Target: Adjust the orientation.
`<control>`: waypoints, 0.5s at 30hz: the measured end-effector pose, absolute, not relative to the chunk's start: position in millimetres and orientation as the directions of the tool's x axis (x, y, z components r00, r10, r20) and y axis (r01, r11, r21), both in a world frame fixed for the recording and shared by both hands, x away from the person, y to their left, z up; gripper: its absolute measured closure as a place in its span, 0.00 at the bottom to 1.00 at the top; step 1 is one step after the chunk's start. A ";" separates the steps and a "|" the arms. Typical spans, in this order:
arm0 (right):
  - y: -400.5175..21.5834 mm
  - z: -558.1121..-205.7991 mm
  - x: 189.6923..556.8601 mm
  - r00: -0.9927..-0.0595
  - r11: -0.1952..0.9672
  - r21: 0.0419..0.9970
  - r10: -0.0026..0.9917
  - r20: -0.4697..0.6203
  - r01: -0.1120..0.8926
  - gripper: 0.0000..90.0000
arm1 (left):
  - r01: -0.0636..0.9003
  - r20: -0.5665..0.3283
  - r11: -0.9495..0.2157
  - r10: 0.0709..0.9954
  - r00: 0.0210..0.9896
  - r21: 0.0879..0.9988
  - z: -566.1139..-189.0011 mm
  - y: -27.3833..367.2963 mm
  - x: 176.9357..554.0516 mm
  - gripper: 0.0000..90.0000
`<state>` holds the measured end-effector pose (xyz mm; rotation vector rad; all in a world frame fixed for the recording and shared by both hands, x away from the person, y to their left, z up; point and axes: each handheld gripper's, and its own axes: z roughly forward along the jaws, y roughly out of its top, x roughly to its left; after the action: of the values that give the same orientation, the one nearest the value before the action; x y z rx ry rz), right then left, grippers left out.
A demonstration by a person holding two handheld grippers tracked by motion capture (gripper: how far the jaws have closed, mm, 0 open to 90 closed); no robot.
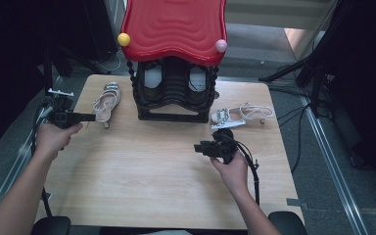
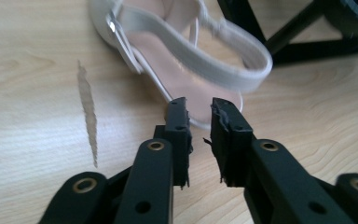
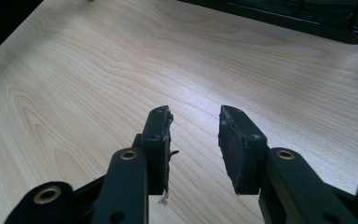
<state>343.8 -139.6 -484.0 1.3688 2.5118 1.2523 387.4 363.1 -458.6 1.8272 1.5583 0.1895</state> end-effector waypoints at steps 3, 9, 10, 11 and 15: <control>-139.3 -484.4 343.9 -0.617 0.297 0.653 0.712 0.335 0.697 0.72 | 0.804 -0.312 -0.016 0.917 0.249 0.594 -447.2 363.9 394.0 0.73; -140.4 -484.0 343.7 -0.615 0.294 0.651 0.712 0.339 0.700 0.72 | 0.807 -0.295 -0.006 0.929 0.223 0.591 -430.5 368.8 409.4 0.58; -140.4 -484.3 343.9 -0.616 0.295 0.650 0.711 0.340 0.700 0.72 | 0.808 -0.300 -0.003 0.927 0.222 0.589 -428.4 369.5 412.0 0.56; -140.2 -484.5 343.9 -0.615 0.296 0.650 0.712 0.339 0.700 0.72 | 0.810 -0.313 -0.002 0.922 0.229 0.587 -426.9 370.1 414.8 0.53; -139.3 -485.2 343.7 -0.617 0.300 0.647 0.710 0.340 0.701 0.72 | 0.815 -0.350 0.000 0.903 0.249 0.579 -421.3 368.9 425.5 0.42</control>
<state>343.7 -139.3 -485.2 1.3705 2.5240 1.2472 425.5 368.9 -421.3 1.8181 1.5736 0.1588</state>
